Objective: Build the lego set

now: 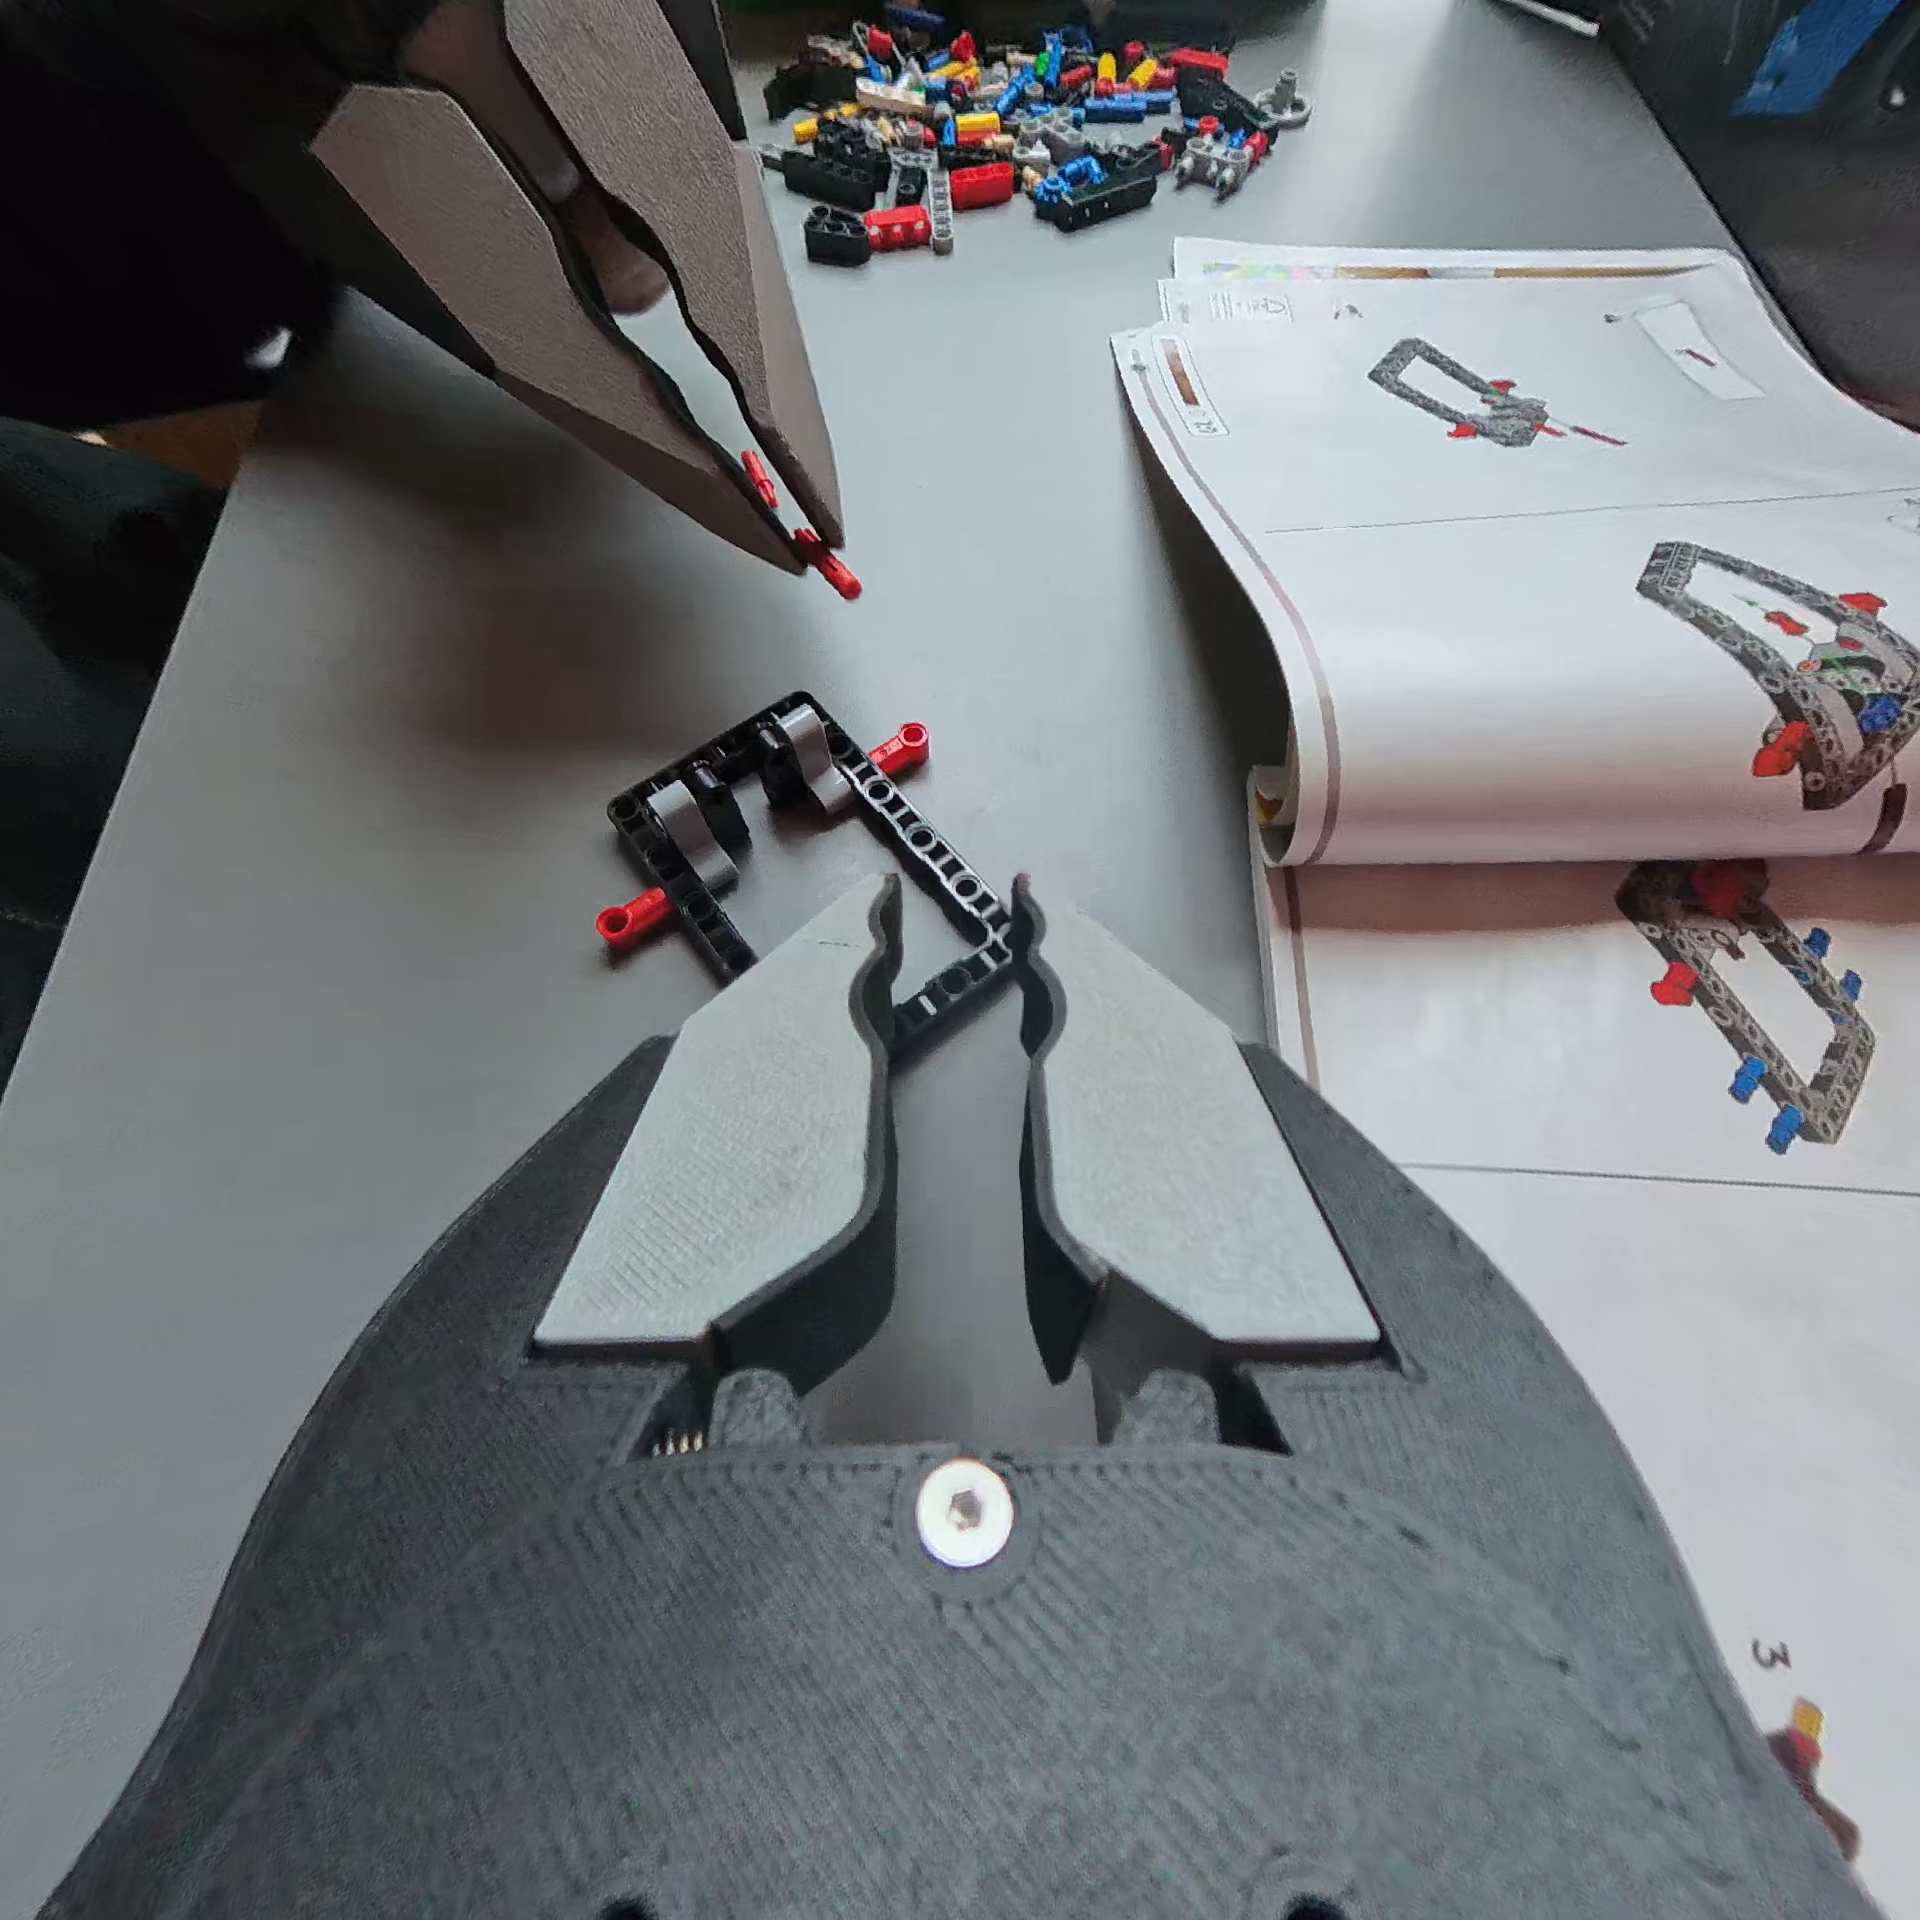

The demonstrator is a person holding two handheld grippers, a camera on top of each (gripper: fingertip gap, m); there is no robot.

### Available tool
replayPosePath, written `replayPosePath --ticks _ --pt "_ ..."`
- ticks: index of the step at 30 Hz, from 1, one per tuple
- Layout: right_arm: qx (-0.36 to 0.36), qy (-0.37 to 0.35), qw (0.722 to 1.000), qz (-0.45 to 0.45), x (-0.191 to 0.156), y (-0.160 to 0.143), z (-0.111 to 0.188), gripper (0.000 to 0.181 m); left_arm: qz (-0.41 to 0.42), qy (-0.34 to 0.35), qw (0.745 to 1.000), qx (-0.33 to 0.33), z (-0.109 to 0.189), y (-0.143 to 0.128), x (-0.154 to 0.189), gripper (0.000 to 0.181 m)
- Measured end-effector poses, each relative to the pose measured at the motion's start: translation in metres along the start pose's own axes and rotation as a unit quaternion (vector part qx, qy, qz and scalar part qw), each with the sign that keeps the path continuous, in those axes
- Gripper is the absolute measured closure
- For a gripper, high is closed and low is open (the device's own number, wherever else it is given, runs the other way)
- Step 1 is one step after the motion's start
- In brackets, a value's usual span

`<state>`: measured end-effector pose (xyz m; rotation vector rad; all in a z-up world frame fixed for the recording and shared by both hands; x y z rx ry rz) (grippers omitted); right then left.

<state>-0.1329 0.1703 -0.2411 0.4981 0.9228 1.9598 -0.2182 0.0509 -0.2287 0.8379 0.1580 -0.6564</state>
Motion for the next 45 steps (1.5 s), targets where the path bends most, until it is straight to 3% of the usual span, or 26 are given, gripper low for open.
replayPosePath --ticks 10,18,25,45 --pt "-0.060 0.006 0.998 0.001 -0.001 -0.017 -0.002 0.170 0.010 0.005 1.000 0.018 -0.005 -0.010 0.005 0.177" --pt "-0.059 0.034 0.997 0.020 -0.009 -0.017 -0.001 0.173 0.030 0.055 0.996 0.058 -0.001 -0.006 -0.005 0.177" --pt "-0.030 0.036 0.999 0.003 -0.005 -0.013 0.005 0.172 0.026 0.054 0.997 0.057 -0.001 -0.006 -0.005 0.177" --pt "-0.057 0.054 0.997 0.020 -0.012 -0.021 0.006 0.181 0.025 0.059 0.996 0.057 -0.001 -0.006 -0.005 0.178"
Point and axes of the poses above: each gripper's, where its closed fingertips meet, z back along the fingers, y out of its top, x = y × z across the jaws, the point moved 5 cm from there along z, back along the fingers, and after that the axes turned 7 degrees about -x, right-handed, at the moved point
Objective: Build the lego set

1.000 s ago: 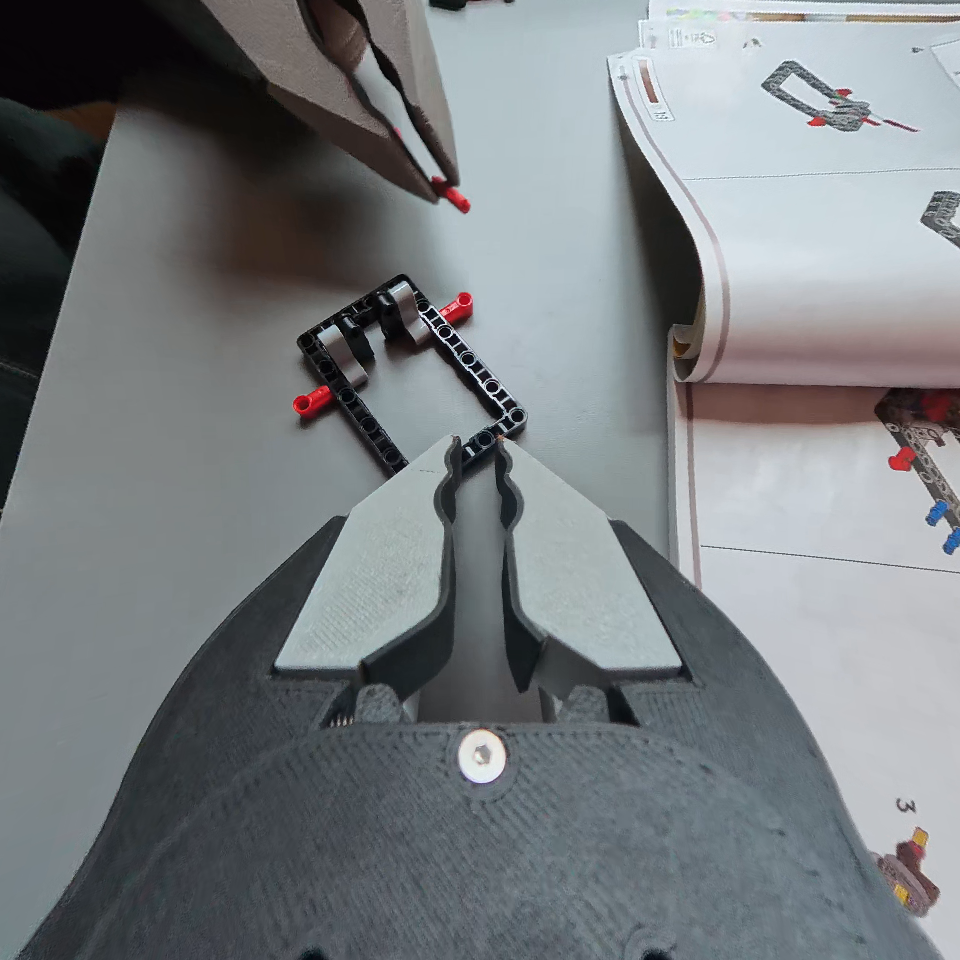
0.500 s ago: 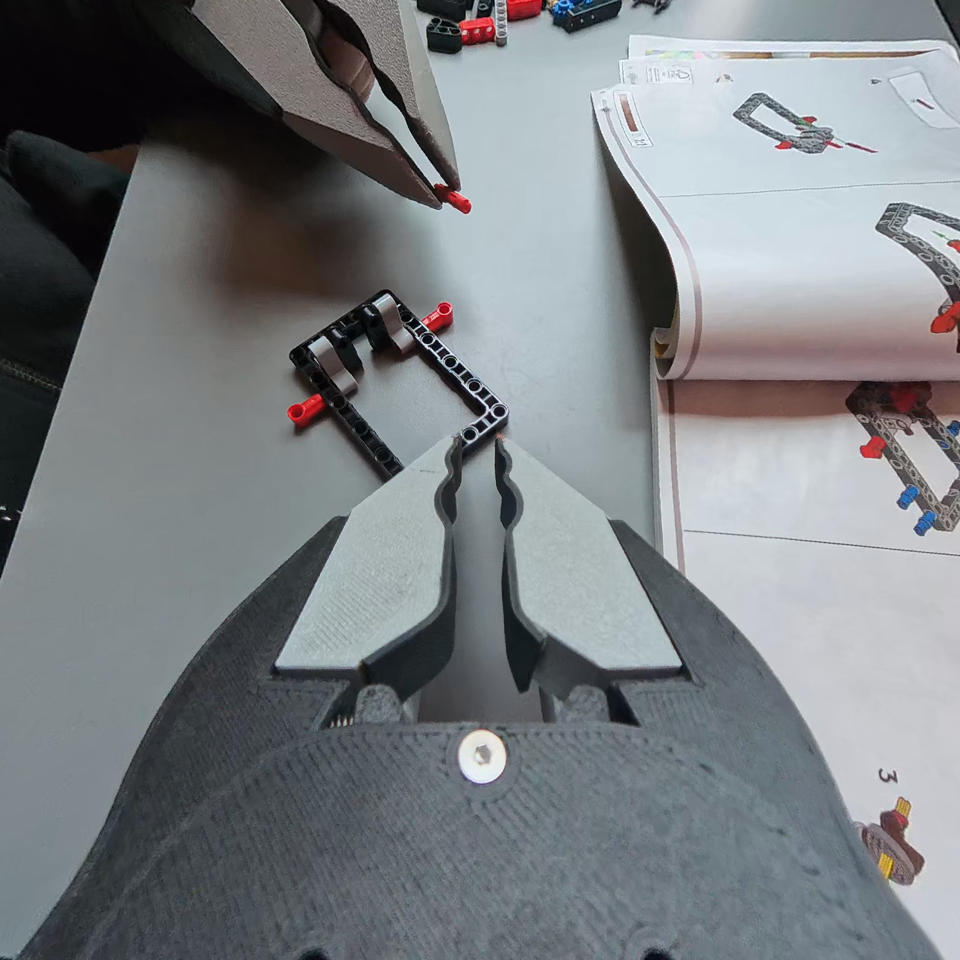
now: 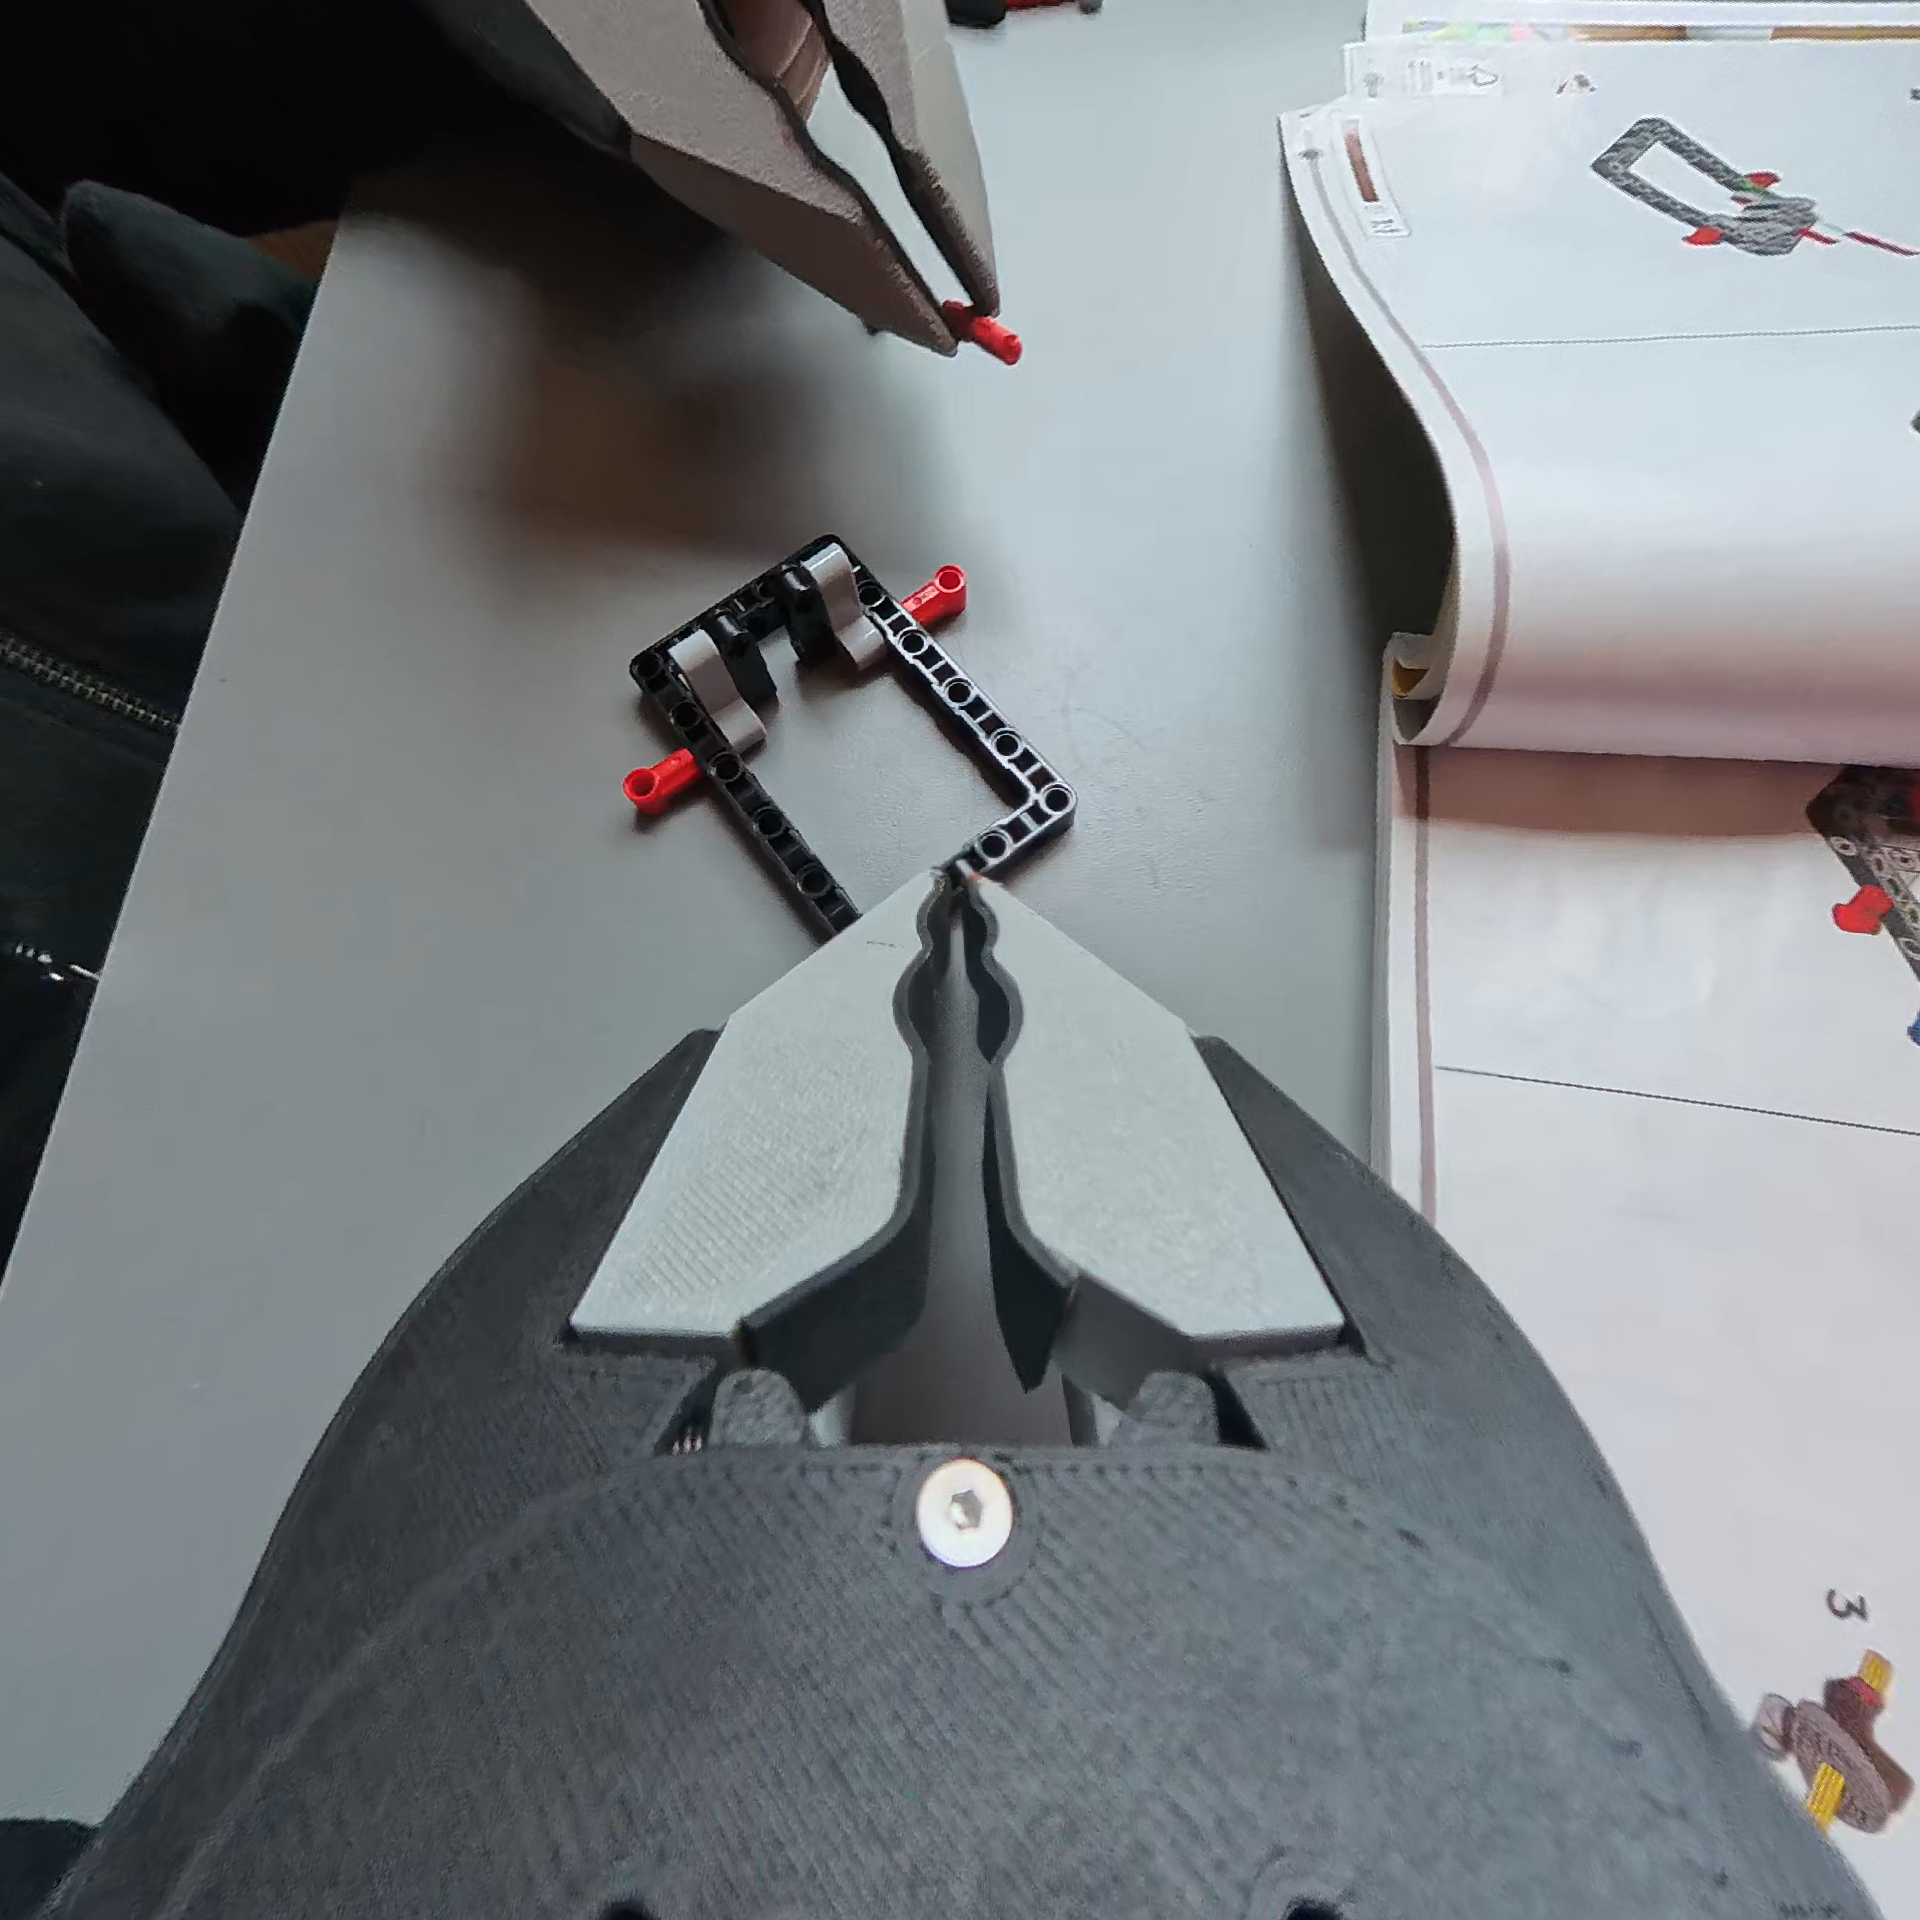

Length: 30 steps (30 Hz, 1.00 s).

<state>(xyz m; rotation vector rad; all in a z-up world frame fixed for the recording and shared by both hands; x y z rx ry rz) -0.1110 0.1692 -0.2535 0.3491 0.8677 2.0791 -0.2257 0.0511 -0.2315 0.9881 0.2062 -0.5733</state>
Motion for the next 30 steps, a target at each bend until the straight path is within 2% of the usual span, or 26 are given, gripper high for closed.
replayPosePath --ticks 10,13,18,24,30 --pt "0.010 0.042 0.998 0.035 -0.017 0.006 -0.001 0.181 0.001 -0.008 1.000 0.001 0.000 0.000 0.001 0.178" --pt "0.039 0.037 0.998 0.030 -0.016 0.014 0.003 0.181 0.001 -0.012 1.000 0.007 0.001 0.001 0.001 0.178" --pt "0.142 0.008 0.990 0.023 -0.013 0.045 0.008 0.174 -0.020 -0.036 0.999 0.021 0.002 0.006 0.012 0.178" --pt "0.138 -0.017 0.989 0.056 -0.024 0.063 -0.014 0.166 -0.037 -0.040 0.998 0.040 0.003 0.014 0.021 0.178" --pt "0.129 -0.034 0.988 0.072 -0.027 0.064 -0.018 0.168 -0.054 -0.049 0.996 0.058 0.006 0.016 0.026 0.178"
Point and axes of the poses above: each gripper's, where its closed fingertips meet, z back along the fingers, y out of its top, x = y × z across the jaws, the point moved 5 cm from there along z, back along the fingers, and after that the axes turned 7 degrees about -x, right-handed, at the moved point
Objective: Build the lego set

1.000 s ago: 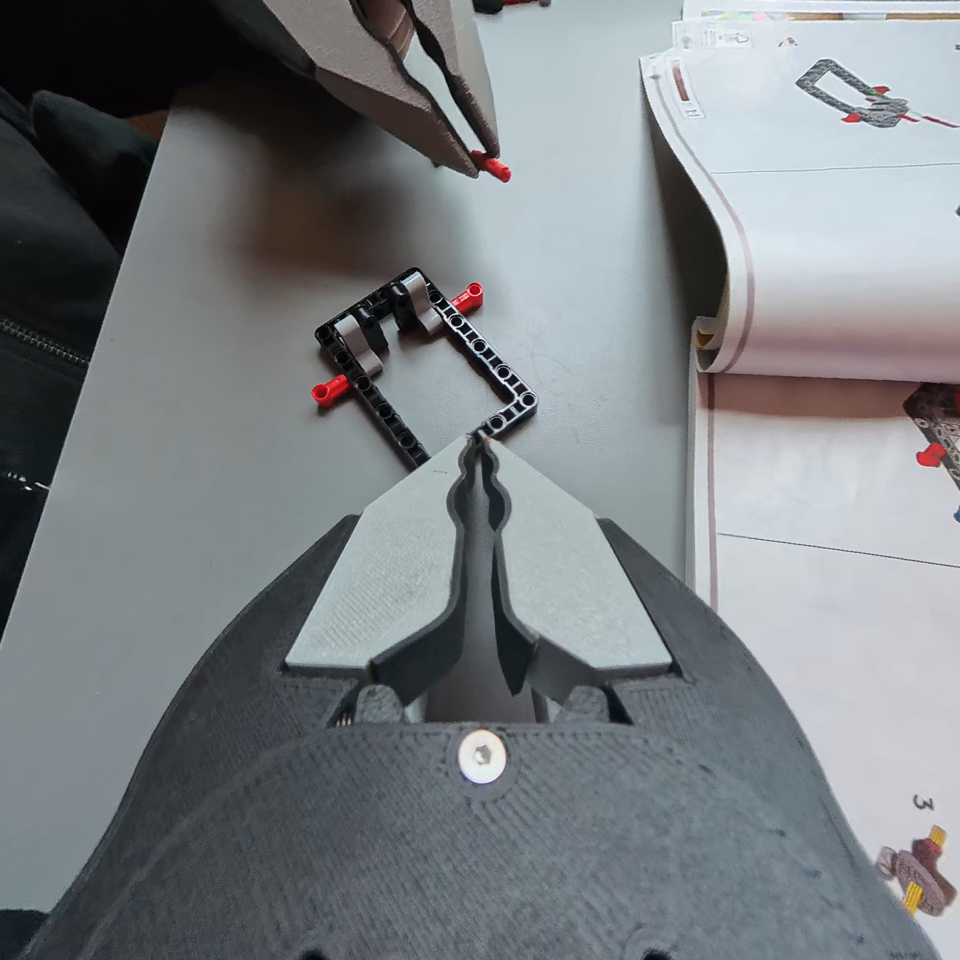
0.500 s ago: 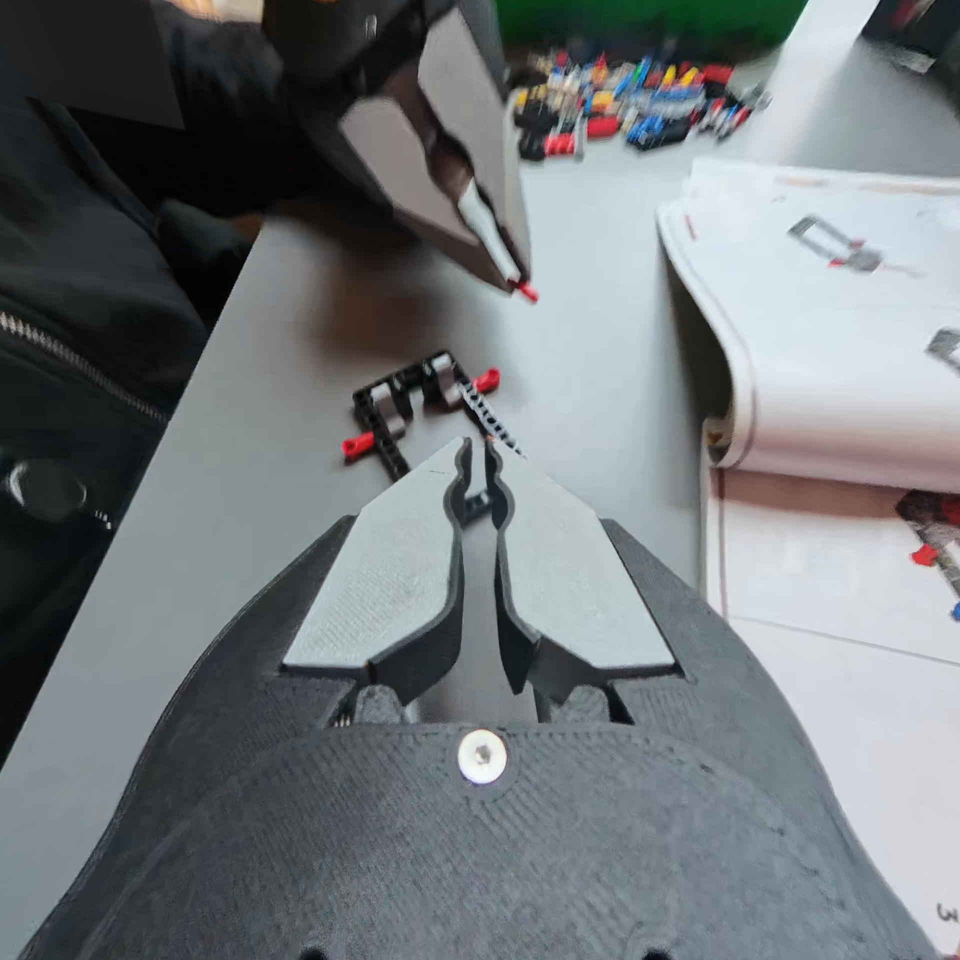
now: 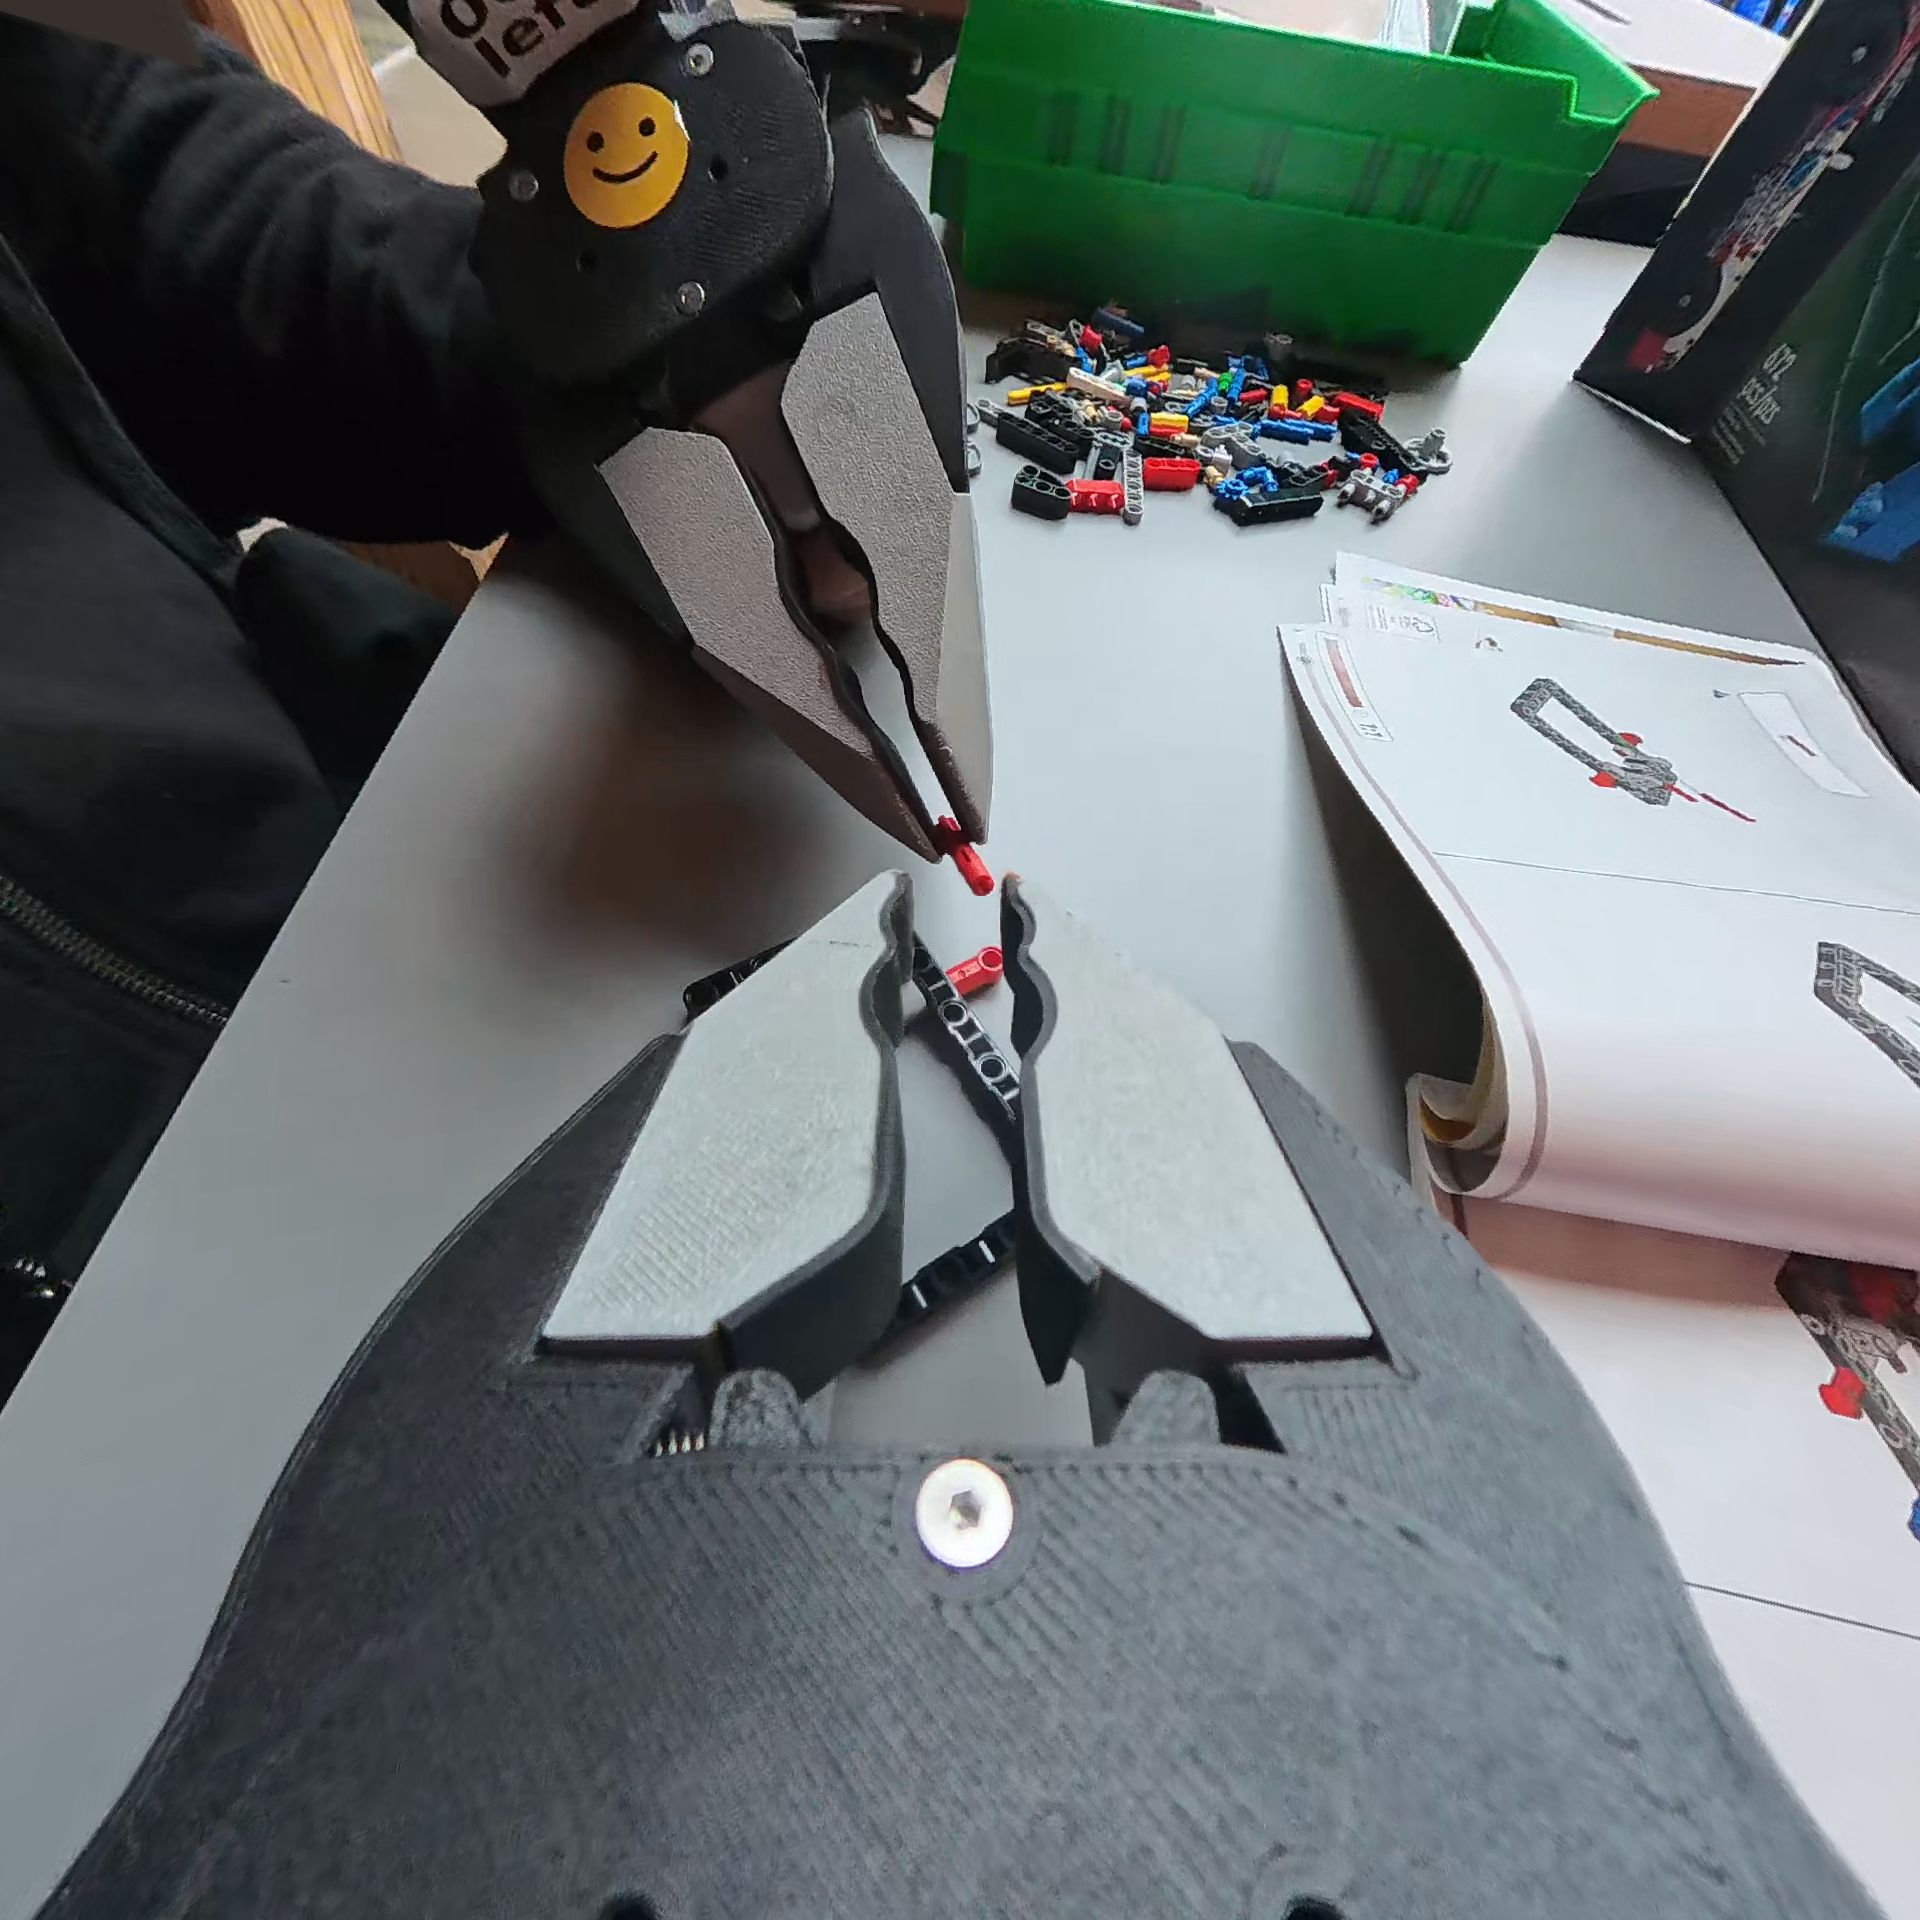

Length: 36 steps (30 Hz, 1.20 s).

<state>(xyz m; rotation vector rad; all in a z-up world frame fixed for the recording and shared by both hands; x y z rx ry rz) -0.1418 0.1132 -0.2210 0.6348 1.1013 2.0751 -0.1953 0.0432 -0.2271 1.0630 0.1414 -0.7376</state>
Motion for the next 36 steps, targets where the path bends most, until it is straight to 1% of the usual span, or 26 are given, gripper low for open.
replayPosePath --ticks 7,9,18,24,31,33,35,36 --pt "-0.003 0.001 1.000 0.022 -0.004 0.001 -0.001 0.172 -0.016 -0.021 0.999 0.022 0.003 0.005 0.008 0.178" --pt "-0.009 0.009 0.999 0.030 -0.008 0.000 -0.001 0.179 -0.018 -0.026 0.999 0.023 0.003 0.005 0.009 0.178" --pt "-0.010 0.009 0.999 0.048 -0.012 0.001 -0.001 0.180 -0.009 -0.039 0.998 0.040 0.006 0.008 0.009 0.178" --pt "-0.009 0.017 0.998 0.052 -0.015 0.001 -0.002 0.179 -0.012 -0.053 0.998 0.033 0.004 0.008 0.013 0.178" --pt "-0.011 0.007 0.998 0.068 -0.016 0.001 -0.001 0.180 -0.008 -0.048 0.998 0.035 0.004 0.008 0.012 0.178" --pt "-0.010 0.002 0.998 0.066 -0.014 0.002 0.000 0.180 -0.001 -0.041 0.999 0.033 0.004 0.008 0.009 0.177" --pt "0.001 0.003 0.998 0.060 -0.013 0.003 0.003 0.180 0.013 -0.032 0.999 0.030 0.003 0.007 0.005 0.170" --pt "0.005 0.002 0.998 0.056 -0.012 0.004 0.005 0.180 0.017 -0.033 0.999 0.032 0.003 0.007 0.004 0.170"
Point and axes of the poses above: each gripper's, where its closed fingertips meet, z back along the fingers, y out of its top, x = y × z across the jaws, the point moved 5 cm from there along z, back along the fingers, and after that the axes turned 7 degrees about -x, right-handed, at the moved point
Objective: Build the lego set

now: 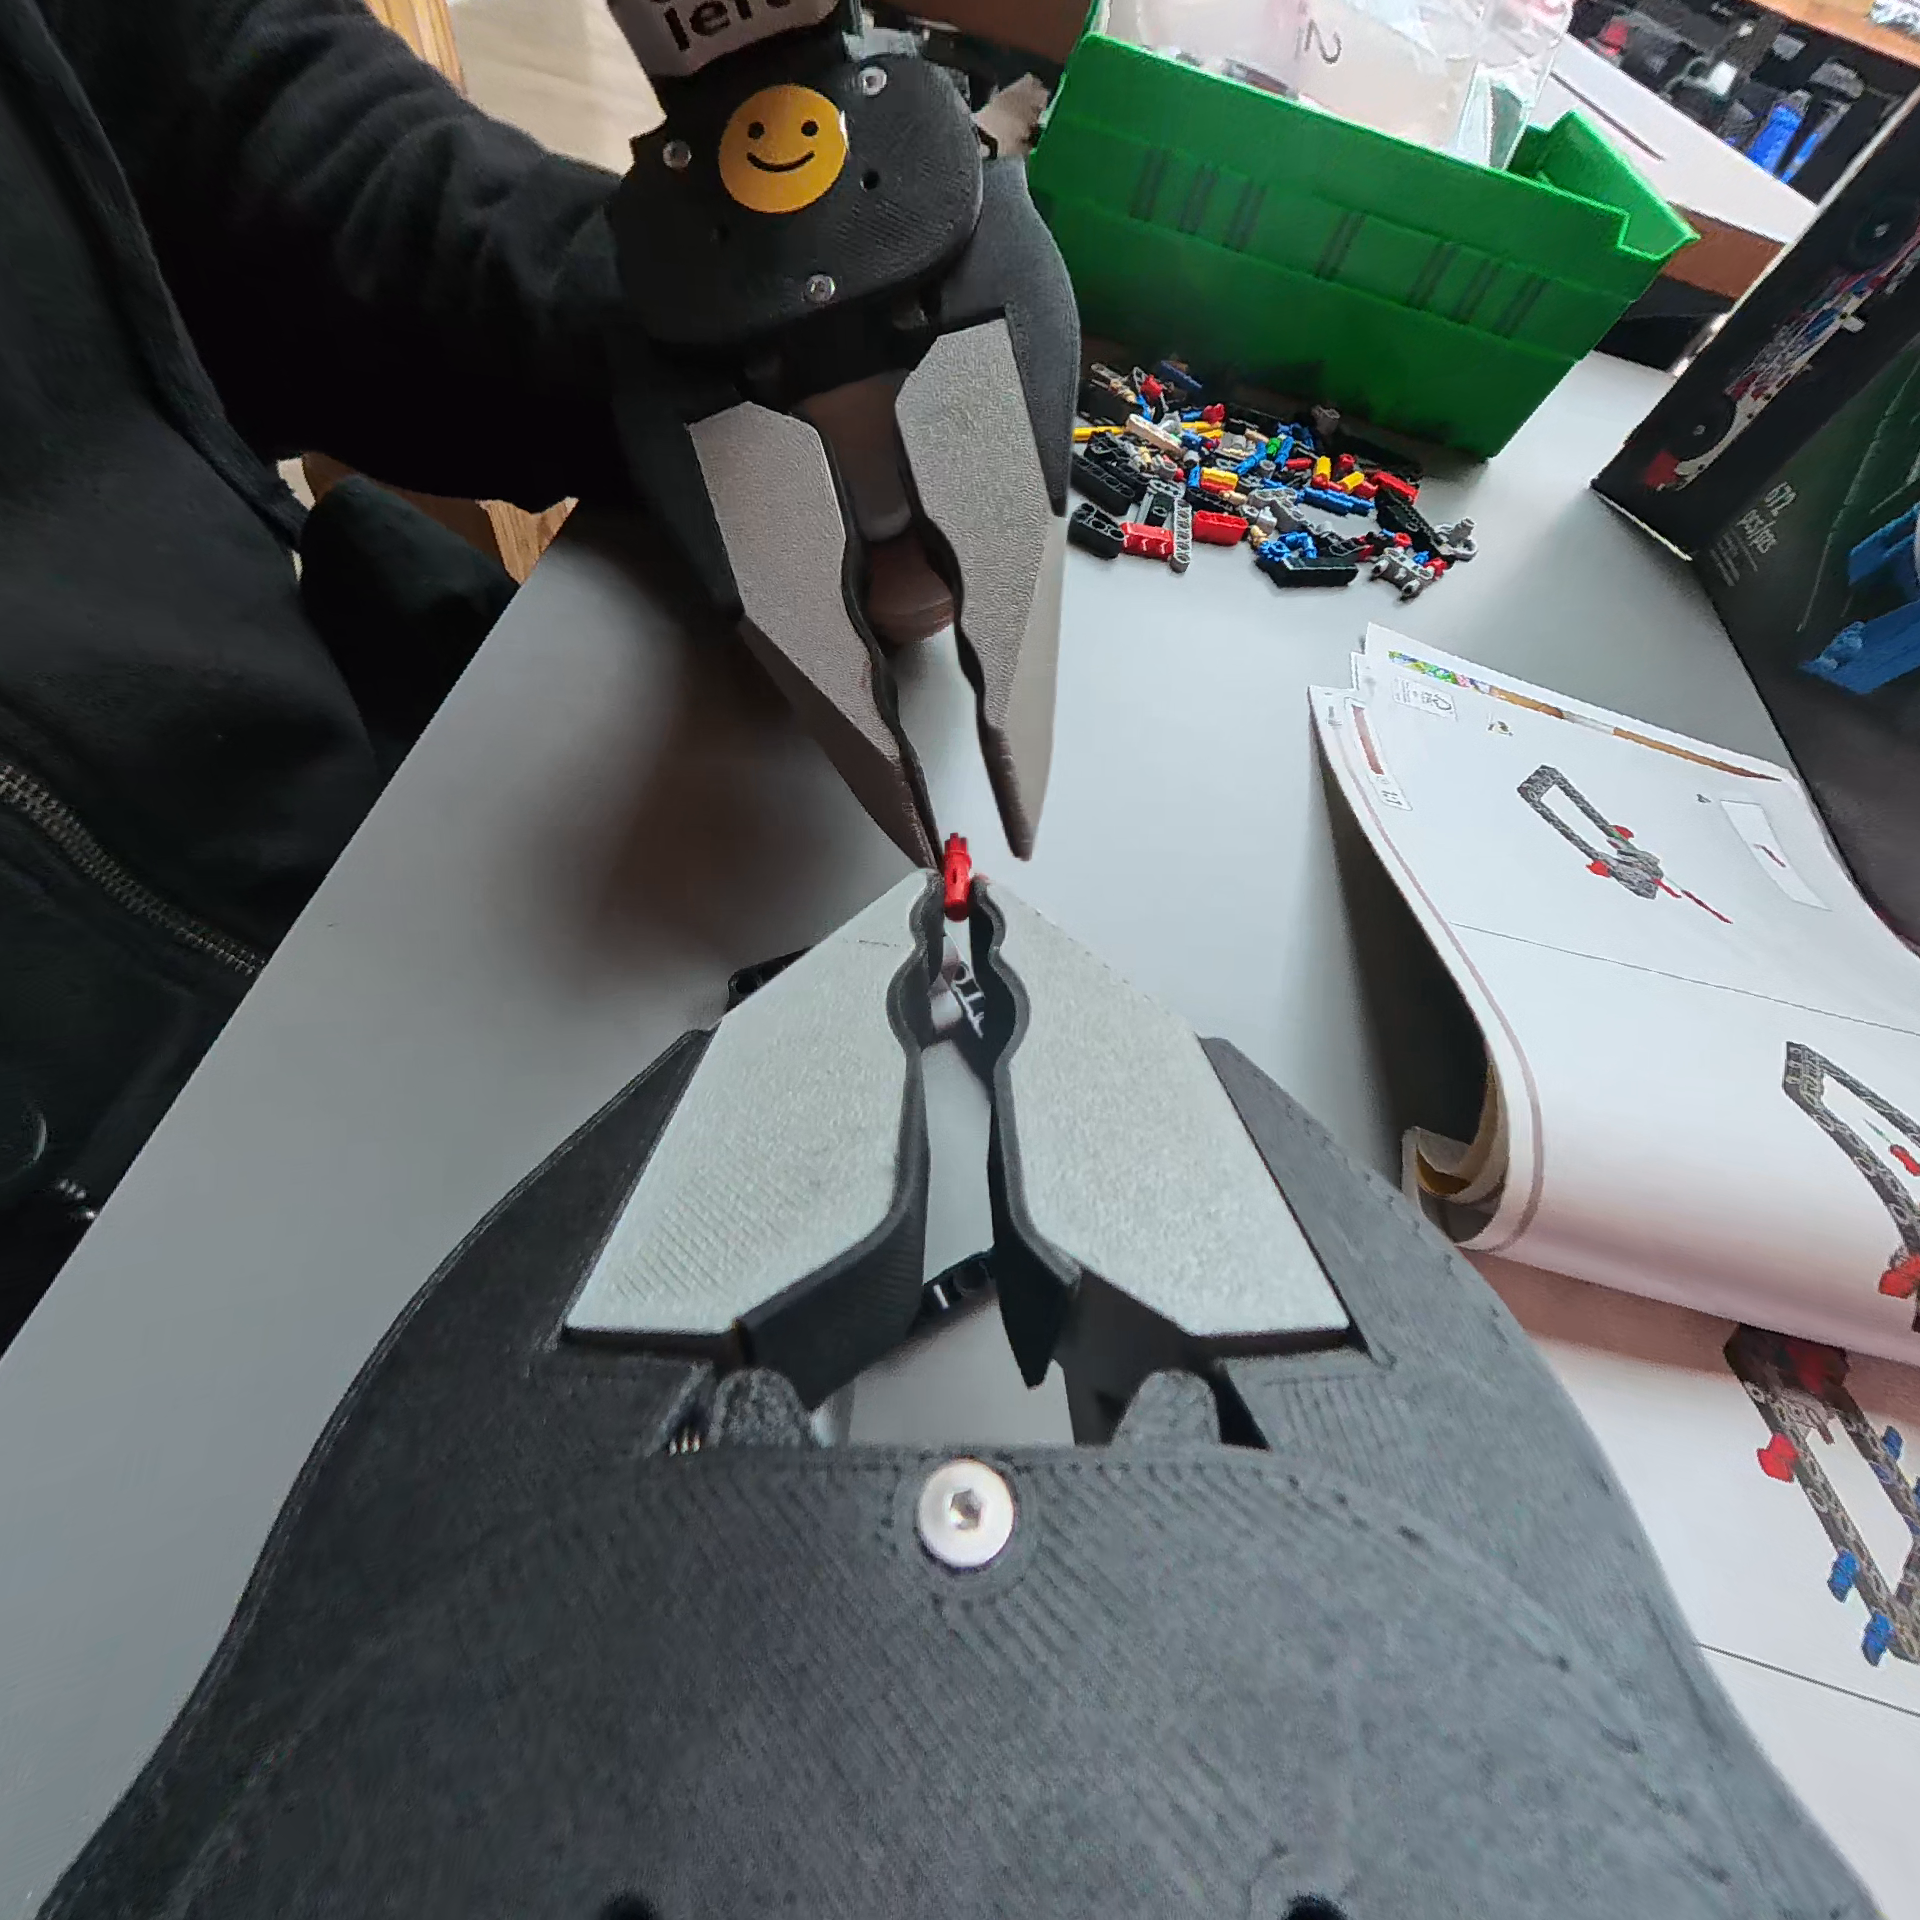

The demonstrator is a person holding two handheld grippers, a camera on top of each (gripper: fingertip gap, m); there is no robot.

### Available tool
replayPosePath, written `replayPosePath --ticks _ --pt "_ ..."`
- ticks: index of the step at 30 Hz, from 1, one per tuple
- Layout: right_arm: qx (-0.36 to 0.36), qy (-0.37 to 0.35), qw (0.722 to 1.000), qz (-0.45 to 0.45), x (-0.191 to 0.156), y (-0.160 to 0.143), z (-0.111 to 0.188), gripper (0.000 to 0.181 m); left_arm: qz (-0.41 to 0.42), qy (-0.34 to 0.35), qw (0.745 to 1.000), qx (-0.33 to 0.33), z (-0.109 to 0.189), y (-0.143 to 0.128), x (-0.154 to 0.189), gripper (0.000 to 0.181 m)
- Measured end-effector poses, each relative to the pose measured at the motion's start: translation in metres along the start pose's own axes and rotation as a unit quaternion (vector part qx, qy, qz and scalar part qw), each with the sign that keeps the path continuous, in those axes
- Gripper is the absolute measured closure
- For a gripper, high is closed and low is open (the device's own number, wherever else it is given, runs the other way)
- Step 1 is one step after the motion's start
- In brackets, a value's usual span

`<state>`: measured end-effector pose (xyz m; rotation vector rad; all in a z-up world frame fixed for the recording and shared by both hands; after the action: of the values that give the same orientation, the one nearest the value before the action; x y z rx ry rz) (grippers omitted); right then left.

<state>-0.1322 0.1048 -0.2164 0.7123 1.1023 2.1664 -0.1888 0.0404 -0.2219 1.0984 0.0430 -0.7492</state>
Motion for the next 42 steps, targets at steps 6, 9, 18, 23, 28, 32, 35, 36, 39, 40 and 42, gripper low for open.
replayPosePath --ticks 6,9,18,23,28,32,35,36,39,40,42 --pt "0.015 -0.002 1.000 -0.015 0.005 0.001 0.004 0.180 0.014 -0.011 1.000 0.004 0.001 0.000 -0.002 0.171" --pt "0.014 0.001 1.000 -0.015 0.004 0.001 0.003 0.180 0.011 -0.011 1.000 0.004 0.001 0.000 -0.001 0.172" --pt "0.009 0.006 1.000 -0.010 0.001 0.001 -0.001 0.180 0.004 -0.015 1.000 0.001 0.000 0.000 0.001 0.178" --pt "0.004 0.003 1.000 -0.005 0.000 0.001 -0.001 0.180 0.001 -0.017 1.000 -0.004 0.000 -0.001 0.002 0.178" --pt "-0.011 -0.003 1.000 0.006 -0.002 -0.001 -0.005 0.180 -0.001 -0.022 1.000 -0.007 -0.001 -0.001 0.003 0.179" --pt "-0.017 -0.005 1.000 0.013 -0.003 -0.002 -0.006 0.180 -0.008 -0.022 1.000 -0.018 -0.003 -0.002 0.005 0.178" --pt "-0.020 -0.007 1.000 0.017 -0.003 -0.002 -0.006 0.180 -0.010 -0.018 1.000 -0.020 -0.004 -0.003 0.005 0.178" --pt "-0.019 -0.007 1.000 0.017 -0.003 -0.002 -0.006 0.180 -0.009 -0.016 1.000 -0.019 -0.004 -0.002 0.005 0.178" --pt "-0.014 -0.011 1.000 0.004 0.002 -0.004 -0.001 0.180 0.007 -0.006 1.000 -0.019 -0.003 -0.003 0.000 0.171" --pt "-0.011 -0.018 1.000 -0.001 0.006 -0.005 0.002 0.180 0.014 -0.011 1.000 -0.019 -0.003 -0.003 -0.001 0.168" --pt "-0.011 -0.037 0.999 -0.014 0.014 -0.010 0.010 0.180 0.036 -0.024 0.999 -0.023 -0.003 -0.004 -0.003 0.164"
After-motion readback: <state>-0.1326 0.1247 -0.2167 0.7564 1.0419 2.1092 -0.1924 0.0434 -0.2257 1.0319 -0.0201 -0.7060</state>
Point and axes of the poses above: each gripper's, where its closed fingertips meet, z back along the fingers, y out of its top, x = y × z across the jaws, the point moved 5 cm from there along z, back along the fingers, and after that the axes turned 7 degrees about -x, right-handed, at the moved point
